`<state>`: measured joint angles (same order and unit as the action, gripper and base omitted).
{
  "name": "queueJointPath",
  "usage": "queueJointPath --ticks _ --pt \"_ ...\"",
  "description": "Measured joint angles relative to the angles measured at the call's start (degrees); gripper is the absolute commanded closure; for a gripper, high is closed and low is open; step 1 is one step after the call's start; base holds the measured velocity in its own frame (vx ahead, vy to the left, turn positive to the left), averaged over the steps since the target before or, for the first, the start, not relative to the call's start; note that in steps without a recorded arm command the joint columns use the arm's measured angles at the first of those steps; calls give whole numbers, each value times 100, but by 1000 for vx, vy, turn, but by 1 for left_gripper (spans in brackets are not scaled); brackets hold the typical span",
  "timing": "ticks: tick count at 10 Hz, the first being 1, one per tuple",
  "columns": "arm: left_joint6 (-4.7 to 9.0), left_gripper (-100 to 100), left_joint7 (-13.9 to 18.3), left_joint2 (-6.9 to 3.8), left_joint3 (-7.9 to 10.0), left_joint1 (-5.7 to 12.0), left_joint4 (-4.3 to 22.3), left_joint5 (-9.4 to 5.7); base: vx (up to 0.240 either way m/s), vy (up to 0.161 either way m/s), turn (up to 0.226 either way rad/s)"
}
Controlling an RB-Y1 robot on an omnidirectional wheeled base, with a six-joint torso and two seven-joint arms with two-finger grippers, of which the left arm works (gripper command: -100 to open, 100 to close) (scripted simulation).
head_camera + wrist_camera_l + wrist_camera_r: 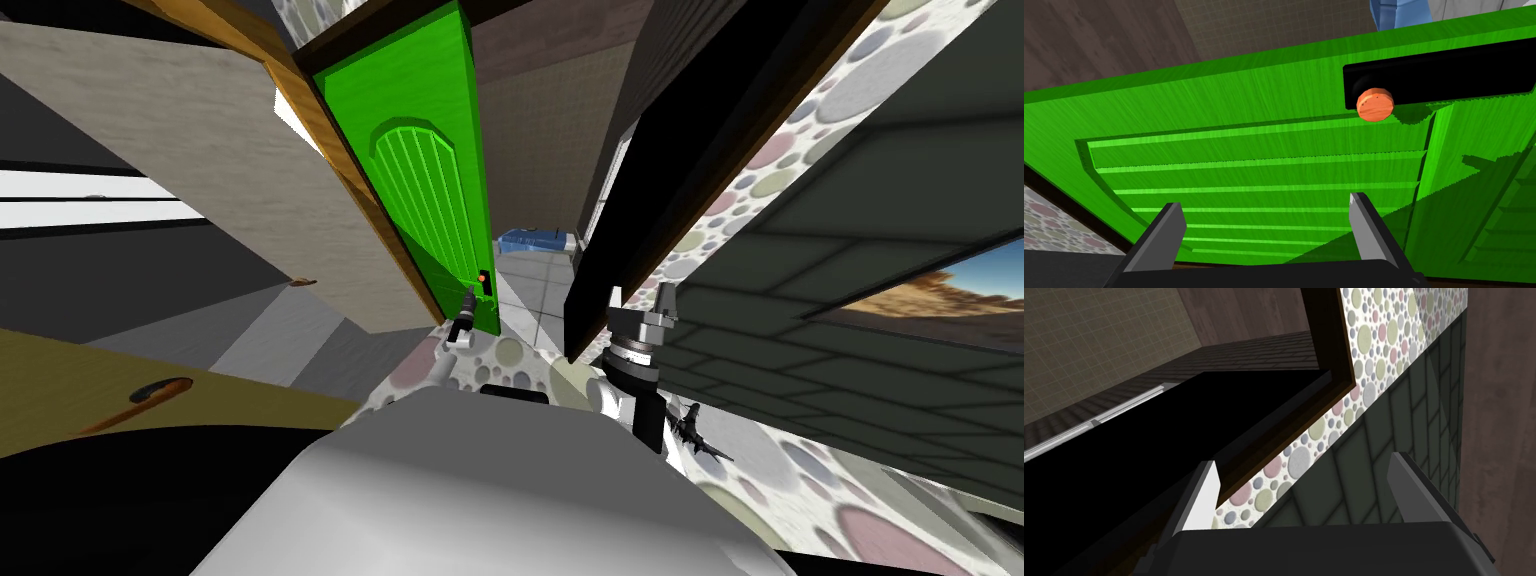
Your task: Push the door open
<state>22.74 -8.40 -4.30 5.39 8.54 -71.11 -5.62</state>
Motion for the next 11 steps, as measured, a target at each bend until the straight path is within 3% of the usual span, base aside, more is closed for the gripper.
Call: queueJointPath --ticks 11 --pt "-3 -100 -4 178 40 661 1214 -117 13 130 -112"
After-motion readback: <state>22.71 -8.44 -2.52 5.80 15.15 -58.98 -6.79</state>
